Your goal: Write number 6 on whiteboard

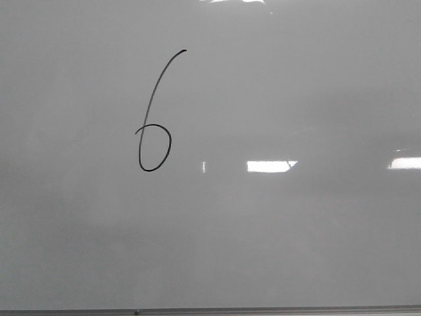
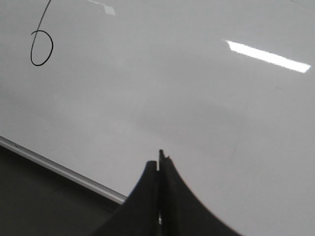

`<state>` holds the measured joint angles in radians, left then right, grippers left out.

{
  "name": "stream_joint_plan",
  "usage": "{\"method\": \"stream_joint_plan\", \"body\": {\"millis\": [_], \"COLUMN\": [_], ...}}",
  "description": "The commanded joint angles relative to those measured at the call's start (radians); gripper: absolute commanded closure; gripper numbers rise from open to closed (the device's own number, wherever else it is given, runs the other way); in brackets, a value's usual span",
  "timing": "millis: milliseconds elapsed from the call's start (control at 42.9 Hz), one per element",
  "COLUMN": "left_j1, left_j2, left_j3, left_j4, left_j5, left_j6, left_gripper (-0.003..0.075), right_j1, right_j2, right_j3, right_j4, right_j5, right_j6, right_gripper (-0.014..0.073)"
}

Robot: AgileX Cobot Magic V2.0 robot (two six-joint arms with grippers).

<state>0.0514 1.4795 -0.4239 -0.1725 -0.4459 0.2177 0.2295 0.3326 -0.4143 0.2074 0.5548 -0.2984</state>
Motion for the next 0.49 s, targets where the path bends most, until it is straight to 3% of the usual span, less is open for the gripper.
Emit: {"method": "stream_joint_plan", "body": {"millis": [0,256,466], "left_j1": [0.002,0.002,0.002], "left_j2": [-0.027,-0.284,-0.665], "left_j3": [-0.026,-0.005,-0.005], "left_j4": [-0.009,-0.009,0.032], "left_j5": [-0.073,-0.007,0.286], "left_j6": [-0.009,-0.007,0.004], "left_gripper": [0.0346,0.0348,0.0459], "right_j1": [-0.006,-0.006,-0.006], "right_j2": [0.004,0.004,0.004], "right_j3": [-0.026,-0.026,-0.026], "right_j4": [0.012,0.012,0.012], "right_j5": [-0.076,-0.089,-0.097], "right_j6": [0.001,0.001,0.001], "right_gripper": [0.0658,0.0658,0.0658]}}
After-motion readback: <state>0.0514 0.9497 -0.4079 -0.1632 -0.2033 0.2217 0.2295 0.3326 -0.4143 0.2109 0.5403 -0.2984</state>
